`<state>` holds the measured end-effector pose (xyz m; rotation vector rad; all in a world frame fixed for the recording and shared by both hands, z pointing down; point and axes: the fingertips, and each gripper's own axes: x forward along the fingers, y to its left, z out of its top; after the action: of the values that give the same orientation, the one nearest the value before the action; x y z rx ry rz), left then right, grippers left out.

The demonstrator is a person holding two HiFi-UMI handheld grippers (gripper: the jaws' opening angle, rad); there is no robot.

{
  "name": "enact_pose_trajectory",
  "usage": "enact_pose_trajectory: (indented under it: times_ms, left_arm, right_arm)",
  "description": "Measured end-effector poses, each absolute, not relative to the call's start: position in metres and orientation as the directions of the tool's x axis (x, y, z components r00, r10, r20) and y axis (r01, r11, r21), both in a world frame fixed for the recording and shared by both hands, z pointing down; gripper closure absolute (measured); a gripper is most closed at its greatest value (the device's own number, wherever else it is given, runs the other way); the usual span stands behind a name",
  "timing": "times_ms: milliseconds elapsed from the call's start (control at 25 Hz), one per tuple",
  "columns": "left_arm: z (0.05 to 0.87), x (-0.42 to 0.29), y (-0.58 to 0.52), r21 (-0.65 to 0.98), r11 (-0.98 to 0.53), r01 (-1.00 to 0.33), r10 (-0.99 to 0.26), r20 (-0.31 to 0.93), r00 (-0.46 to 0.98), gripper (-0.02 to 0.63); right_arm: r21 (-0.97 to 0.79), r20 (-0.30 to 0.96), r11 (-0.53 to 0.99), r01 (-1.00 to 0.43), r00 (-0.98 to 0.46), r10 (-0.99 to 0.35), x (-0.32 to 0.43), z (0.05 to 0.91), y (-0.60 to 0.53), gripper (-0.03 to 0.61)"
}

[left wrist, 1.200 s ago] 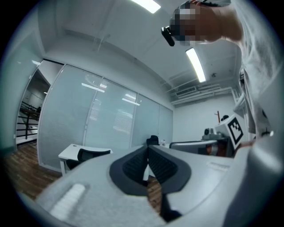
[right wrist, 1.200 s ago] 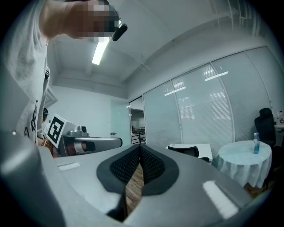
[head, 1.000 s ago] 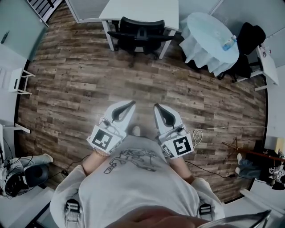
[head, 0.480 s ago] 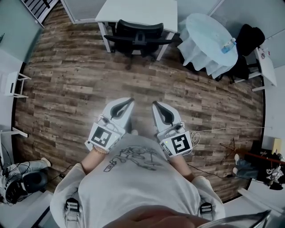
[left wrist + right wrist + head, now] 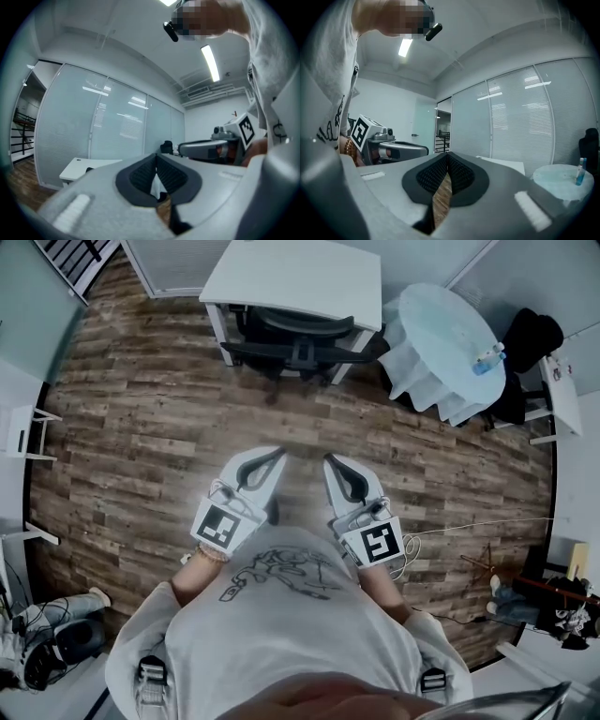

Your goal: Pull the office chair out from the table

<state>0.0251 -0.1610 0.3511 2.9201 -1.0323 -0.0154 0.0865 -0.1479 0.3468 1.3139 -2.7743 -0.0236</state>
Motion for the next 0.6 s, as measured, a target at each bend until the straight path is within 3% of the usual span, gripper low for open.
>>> enact_pose_trajectory:
  times_ms: [320,600]
  left_arm:
    - [0.372,0.005,-0.275,-0.036,-0.796,-0.604,-0.605,0.066,0.793,0.603]
    - [0.404,0.002,-0.369,-0.143,-0.821,-0.553,-0.571,0.169,0.803,0.563]
  right_arm:
    - [0.104,0.097,0.611,-0.785,-0.603,-0.792,0.068,0.359,-0.264,0.543]
    - [0.235,0.223,0.617,-0.751,-0.576,-0.786,0.072,0.393,-0.361,0.514]
